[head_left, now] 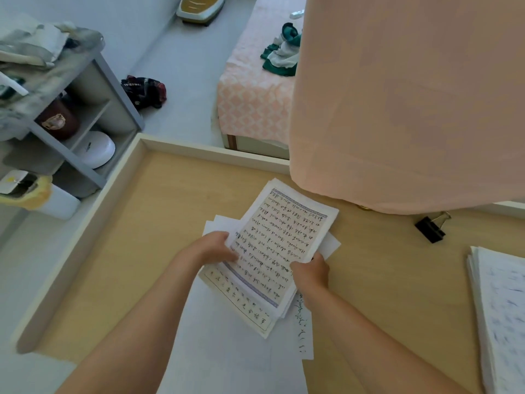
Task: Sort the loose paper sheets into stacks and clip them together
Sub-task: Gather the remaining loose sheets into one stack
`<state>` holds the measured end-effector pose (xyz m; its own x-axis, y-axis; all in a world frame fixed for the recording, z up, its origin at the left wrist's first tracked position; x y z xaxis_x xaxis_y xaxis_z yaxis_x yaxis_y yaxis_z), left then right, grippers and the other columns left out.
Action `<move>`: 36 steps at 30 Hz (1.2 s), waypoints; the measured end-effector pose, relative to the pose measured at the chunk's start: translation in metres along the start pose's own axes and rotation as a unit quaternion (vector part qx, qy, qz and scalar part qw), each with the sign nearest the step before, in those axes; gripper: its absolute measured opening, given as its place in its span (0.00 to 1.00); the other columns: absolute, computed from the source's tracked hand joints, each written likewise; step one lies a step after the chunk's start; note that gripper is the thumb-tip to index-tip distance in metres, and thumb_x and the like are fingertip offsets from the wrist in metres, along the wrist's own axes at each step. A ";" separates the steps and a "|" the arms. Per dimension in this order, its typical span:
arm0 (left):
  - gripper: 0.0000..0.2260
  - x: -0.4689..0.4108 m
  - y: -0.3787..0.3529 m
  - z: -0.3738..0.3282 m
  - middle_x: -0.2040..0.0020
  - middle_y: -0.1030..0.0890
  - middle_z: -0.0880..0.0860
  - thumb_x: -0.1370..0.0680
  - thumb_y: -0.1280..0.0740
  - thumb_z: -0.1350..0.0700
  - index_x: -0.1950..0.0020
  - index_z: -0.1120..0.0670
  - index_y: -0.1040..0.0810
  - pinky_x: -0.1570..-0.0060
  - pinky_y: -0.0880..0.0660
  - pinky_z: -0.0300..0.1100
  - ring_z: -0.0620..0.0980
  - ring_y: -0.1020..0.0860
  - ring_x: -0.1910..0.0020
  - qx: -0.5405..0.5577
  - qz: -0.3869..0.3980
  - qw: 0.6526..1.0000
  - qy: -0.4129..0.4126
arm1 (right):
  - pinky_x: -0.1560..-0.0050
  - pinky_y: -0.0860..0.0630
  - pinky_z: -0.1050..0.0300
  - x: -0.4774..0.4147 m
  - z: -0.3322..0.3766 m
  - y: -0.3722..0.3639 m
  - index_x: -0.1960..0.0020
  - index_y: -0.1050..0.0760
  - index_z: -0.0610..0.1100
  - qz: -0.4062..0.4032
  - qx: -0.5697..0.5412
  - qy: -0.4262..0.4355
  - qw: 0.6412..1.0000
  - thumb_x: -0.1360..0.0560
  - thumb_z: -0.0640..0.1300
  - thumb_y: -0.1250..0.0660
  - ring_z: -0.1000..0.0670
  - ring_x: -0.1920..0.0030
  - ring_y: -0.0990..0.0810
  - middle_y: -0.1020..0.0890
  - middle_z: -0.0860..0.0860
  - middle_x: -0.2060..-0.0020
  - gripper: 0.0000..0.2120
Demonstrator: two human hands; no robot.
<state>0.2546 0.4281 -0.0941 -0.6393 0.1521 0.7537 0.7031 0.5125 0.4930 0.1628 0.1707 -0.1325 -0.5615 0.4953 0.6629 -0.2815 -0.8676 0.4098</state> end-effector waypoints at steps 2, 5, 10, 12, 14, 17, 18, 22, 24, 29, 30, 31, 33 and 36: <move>0.09 0.009 -0.004 0.003 0.51 0.16 0.49 0.25 0.27 0.49 0.48 0.51 0.20 0.55 0.18 0.47 0.49 0.16 0.55 0.026 0.016 1.000 0.008 | 0.65 0.22 0.59 0.002 0.002 -0.002 0.35 0.28 0.50 0.031 0.006 0.016 0.999 0.32 0.38 0.34 0.49 0.53 0.19 0.23 0.49 0.42 0.26; 0.07 0.025 -0.008 0.006 0.54 0.15 0.49 0.25 0.27 0.51 0.52 0.53 0.19 0.57 0.20 0.44 0.48 0.16 0.56 0.090 -0.013 0.996 0.000 | 0.60 0.21 0.56 0.006 0.004 0.000 0.38 0.26 0.52 0.068 0.032 0.033 0.997 0.32 0.40 0.33 0.49 0.51 0.19 0.23 0.48 0.41 0.23; 0.11 0.069 -0.022 0.006 0.49 0.14 0.51 0.21 0.34 0.63 0.42 0.50 0.23 0.52 0.18 0.52 0.51 0.15 0.52 0.311 -0.050 0.944 -0.100 | 0.38 0.25 0.45 0.024 0.016 0.030 0.27 0.35 0.46 -0.003 0.155 0.066 0.986 0.28 0.50 0.28 0.42 0.31 0.32 0.34 0.45 0.30 0.32; 0.13 0.085 -0.031 0.021 0.46 0.15 0.52 0.20 0.34 0.64 0.39 0.50 0.24 0.51 0.18 0.53 0.54 0.15 0.49 0.403 -0.051 0.908 -0.105 | 0.36 0.27 0.45 0.035 0.023 0.028 0.24 0.39 0.46 0.037 0.071 0.082 0.993 0.26 0.53 0.28 0.44 0.31 0.30 0.32 0.48 0.31 0.36; 0.14 0.093 -0.048 0.048 0.44 0.15 0.53 0.21 0.33 0.63 0.37 0.50 0.25 0.46 0.20 0.56 0.55 0.16 0.47 0.445 -0.055 0.891 -0.070 | 0.43 0.23 0.49 0.049 0.026 0.012 0.23 0.39 0.47 0.127 0.004 0.072 0.989 0.24 0.51 0.29 0.48 0.40 0.22 0.23 0.54 0.41 0.34; 0.11 0.101 -0.065 0.090 0.45 0.15 0.50 0.21 0.31 0.56 0.40 0.49 0.23 0.43 0.21 0.57 0.50 0.16 0.48 0.373 -0.109 0.921 0.000 | 0.49 0.20 0.53 0.061 0.020 -0.013 0.31 0.30 0.47 0.199 0.030 0.064 0.977 0.25 0.43 0.28 0.50 0.47 0.18 0.19 0.51 0.41 0.24; 0.10 0.104 -0.068 0.098 0.45 0.16 0.48 0.21 0.31 0.54 0.40 0.49 0.23 0.44 0.21 0.53 0.48 0.17 0.49 0.328 -0.125 0.936 0.014 | 0.46 0.21 0.52 0.063 0.014 -0.020 0.30 0.30 0.45 0.205 0.058 0.058 0.975 0.25 0.42 0.28 0.49 0.44 0.19 0.20 0.49 0.38 0.25; 0.16 0.120 -0.059 0.121 0.39 0.24 0.52 0.24 0.29 0.51 0.38 0.53 0.23 0.42 0.26 0.46 0.52 0.28 0.39 0.099 -0.261 0.957 0.083 | 0.35 0.29 0.49 0.069 0.006 -0.029 0.26 0.32 0.45 0.122 0.269 0.104 0.950 0.26 0.46 0.31 0.42 0.31 0.30 0.29 0.46 0.30 0.29; 0.23 0.122 -0.057 0.123 0.33 0.33 0.56 0.26 0.27 0.51 0.34 0.56 0.27 0.35 0.31 0.50 0.56 0.37 0.33 0.084 -0.284 0.949 0.107 | 0.34 0.32 0.48 0.077 0.007 -0.030 0.24 0.37 0.50 0.080 0.318 0.117 0.937 0.26 0.46 0.32 0.43 0.28 0.37 0.36 0.47 0.27 0.32; 0.32 0.112 -0.059 0.112 0.33 0.33 0.55 0.29 0.24 0.51 0.29 0.53 0.33 0.39 0.25 0.52 0.56 0.29 0.37 0.188 -0.249 0.943 0.119 | 0.39 0.27 0.50 0.087 0.004 -0.042 0.22 0.43 0.48 0.071 0.235 0.085 0.966 0.27 0.37 0.34 0.43 0.28 0.42 0.43 0.47 0.26 0.36; 0.31 0.111 -0.058 0.110 0.36 0.30 0.54 0.29 0.24 0.52 0.30 0.53 0.33 0.44 0.23 0.51 0.54 0.25 0.42 0.222 -0.243 0.937 0.117 | 0.40 0.27 0.51 0.086 0.003 -0.042 0.21 0.45 0.49 0.071 0.213 0.074 0.972 0.26 0.36 0.34 0.42 0.28 0.42 0.43 0.47 0.26 0.38; 0.29 0.109 -0.058 0.109 0.40 0.26 0.53 0.28 0.24 0.54 0.31 0.54 0.34 0.50 0.23 0.48 0.52 0.23 0.48 0.270 -0.229 0.928 0.119 | 0.40 0.27 0.51 0.084 0.003 -0.041 0.21 0.46 0.49 0.069 0.201 0.065 0.975 0.26 0.37 0.33 0.42 0.28 0.40 0.43 0.47 0.26 0.38; 0.26 0.105 -0.060 0.111 0.47 0.23 0.51 0.26 0.25 0.56 0.33 0.55 0.33 0.57 0.26 0.44 0.48 0.23 0.55 0.356 -0.192 0.905 0.132 | 0.36 0.27 0.47 0.080 0.002 -0.037 0.21 0.45 0.49 0.062 0.182 0.053 0.980 0.27 0.37 0.33 0.41 0.30 0.36 0.41 0.46 0.27 0.38; 0.24 0.100 -0.059 0.108 0.45 0.20 0.51 0.26 0.25 0.56 0.33 0.56 0.29 0.61 0.27 0.42 0.50 0.21 0.51 0.366 -0.156 0.909 0.126 | 0.48 0.25 0.51 0.074 0.004 -0.036 0.23 0.43 0.47 0.076 0.152 0.029 0.985 0.27 0.37 0.33 0.41 0.38 0.27 0.39 0.44 0.29 0.36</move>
<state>0.1159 0.5043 -0.0949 -0.6161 -0.2487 0.7473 0.0449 0.9362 0.3486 0.1341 0.2392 -0.0955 -0.6256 0.3489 0.6978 0.0509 -0.8742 0.4828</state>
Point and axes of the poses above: each hand's wrist, its own x-axis away from the middle knuckle, its own y-axis out of the back of the hand, z = x × y, the point moved 10 cm from there along -x, towards the middle knuckle
